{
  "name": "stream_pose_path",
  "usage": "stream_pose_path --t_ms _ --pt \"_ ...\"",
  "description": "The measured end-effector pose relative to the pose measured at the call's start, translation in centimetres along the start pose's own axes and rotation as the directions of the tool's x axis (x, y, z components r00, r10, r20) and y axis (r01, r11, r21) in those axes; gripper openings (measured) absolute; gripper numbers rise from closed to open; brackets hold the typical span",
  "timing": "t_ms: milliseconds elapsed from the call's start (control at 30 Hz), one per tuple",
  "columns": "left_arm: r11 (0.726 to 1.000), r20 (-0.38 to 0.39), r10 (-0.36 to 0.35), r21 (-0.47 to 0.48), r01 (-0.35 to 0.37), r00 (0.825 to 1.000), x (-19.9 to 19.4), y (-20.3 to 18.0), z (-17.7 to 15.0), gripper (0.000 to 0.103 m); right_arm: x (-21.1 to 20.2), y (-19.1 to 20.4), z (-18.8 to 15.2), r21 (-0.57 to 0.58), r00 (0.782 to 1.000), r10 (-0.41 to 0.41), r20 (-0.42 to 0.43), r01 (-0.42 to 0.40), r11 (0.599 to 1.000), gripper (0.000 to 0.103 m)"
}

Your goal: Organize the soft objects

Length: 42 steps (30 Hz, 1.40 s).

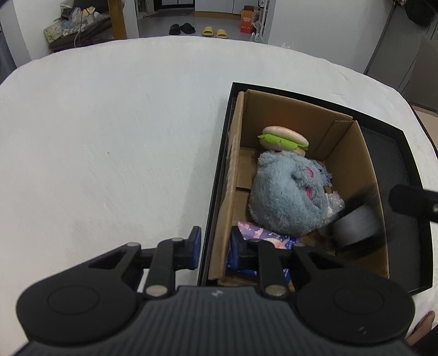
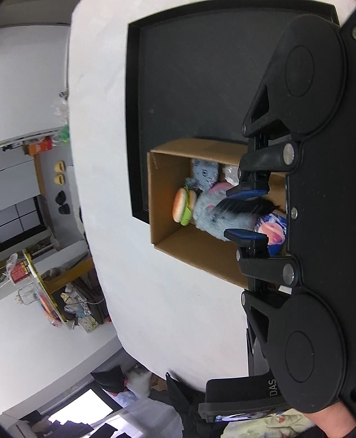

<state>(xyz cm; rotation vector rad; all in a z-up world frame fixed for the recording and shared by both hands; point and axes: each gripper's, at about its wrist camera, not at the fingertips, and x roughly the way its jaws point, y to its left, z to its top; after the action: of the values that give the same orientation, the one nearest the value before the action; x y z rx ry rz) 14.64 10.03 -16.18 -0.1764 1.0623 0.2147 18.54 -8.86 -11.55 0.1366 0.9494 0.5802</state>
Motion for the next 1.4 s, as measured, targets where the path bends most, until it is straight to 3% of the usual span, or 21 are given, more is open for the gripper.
stream_pose_path --t_ms 133,600,767,900,933,1033,1100,1167,1267,1400 --pt "1.000 -0.004 -0.018 -0.001 0.018 1.000 0.2 0.0 0.0 0.009 0.6 0.0 -0.3 0.007 1.000 0.000 -0.026 0.000 1.000 0.026" --pt "1.000 0.009 -0.014 -0.002 0.014 1.000 -0.2 0.0 0.1 0.009 -0.7 -1.2 -1.1 0.041 0.999 -0.030 -0.044 0.032 0.999 0.030" --pt "1.000 0.023 0.008 -0.007 -0.008 1.000 -0.8 -0.2 0.2 0.012 -1.5 -1.5 -1.6 0.069 0.999 -0.048 -0.023 0.050 0.996 0.054" --pt "1.000 0.037 0.016 0.011 -0.016 0.999 -1.6 -0.5 0.0 0.013 -2.7 -2.3 -2.0 0.092 0.997 -0.072 0.009 0.071 0.993 0.065" --pt "1.000 0.039 0.018 0.012 -0.019 0.999 -1.8 -0.6 0.0 0.013 -3.0 -2.6 -2.1 0.098 0.997 -0.078 0.019 0.076 0.992 0.072" --pt "1.000 0.053 0.010 0.004 -0.011 0.999 -2.8 -0.8 0.0 0.019 -3.9 -3.4 -2.4 0.128 0.994 -0.100 0.044 0.093 0.987 0.084" --pt "0.999 0.074 0.017 0.029 -0.019 0.997 -3.6 -1.4 0.0 0.030 -4.6 -3.9 -2.7 0.138 0.992 -0.107 0.062 0.098 0.986 0.089" --pt "0.998 0.106 0.035 0.042 -0.040 0.994 -4.7 -1.9 -0.1 0.048 -5.0 -4.3 -2.9 0.147 0.991 -0.113 0.075 0.101 0.984 0.095" --pt "0.999 0.134 0.018 0.038 -0.023 0.991 -6.2 -2.4 -0.2 0.066 -5.8 -4.8 -3.3 0.155 0.987 -0.130 0.094 0.114 0.981 0.100" --pt "0.999 0.140 0.019 0.028 -0.023 0.990 -7.6 -3.5 0.1 0.075 -6.9 -5.6 -3.5 0.161 0.982 -0.153 0.114 0.134 0.978 0.103"
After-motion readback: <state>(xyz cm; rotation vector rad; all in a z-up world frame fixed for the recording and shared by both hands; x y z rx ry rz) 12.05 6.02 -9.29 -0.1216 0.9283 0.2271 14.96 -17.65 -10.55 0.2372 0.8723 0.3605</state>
